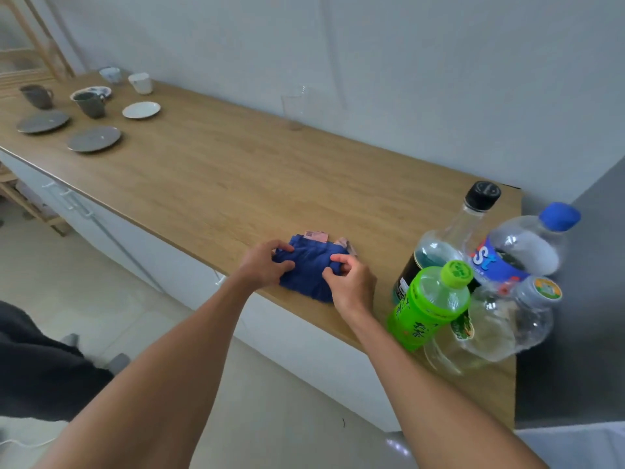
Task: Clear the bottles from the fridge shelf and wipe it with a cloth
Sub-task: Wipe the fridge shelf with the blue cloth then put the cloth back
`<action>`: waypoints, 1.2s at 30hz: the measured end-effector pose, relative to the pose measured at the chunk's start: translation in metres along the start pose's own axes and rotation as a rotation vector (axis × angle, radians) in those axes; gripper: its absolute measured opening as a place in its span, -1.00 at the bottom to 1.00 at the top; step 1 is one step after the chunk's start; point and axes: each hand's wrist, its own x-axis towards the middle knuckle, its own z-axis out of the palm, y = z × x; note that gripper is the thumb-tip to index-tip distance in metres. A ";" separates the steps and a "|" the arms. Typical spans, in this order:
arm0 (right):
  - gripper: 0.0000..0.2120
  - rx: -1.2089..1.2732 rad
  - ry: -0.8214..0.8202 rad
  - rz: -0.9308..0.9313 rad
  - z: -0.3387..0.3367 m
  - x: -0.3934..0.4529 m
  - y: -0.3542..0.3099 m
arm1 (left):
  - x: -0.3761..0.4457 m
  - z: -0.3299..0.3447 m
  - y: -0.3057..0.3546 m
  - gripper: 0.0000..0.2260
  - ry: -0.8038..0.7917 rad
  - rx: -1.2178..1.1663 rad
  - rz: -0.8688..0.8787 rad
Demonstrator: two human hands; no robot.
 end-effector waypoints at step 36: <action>-0.74 0.014 0.343 0.114 -0.553 -0.144 0.310 | -0.303 0.460 0.311 -0.73 -0.135 -0.302 0.443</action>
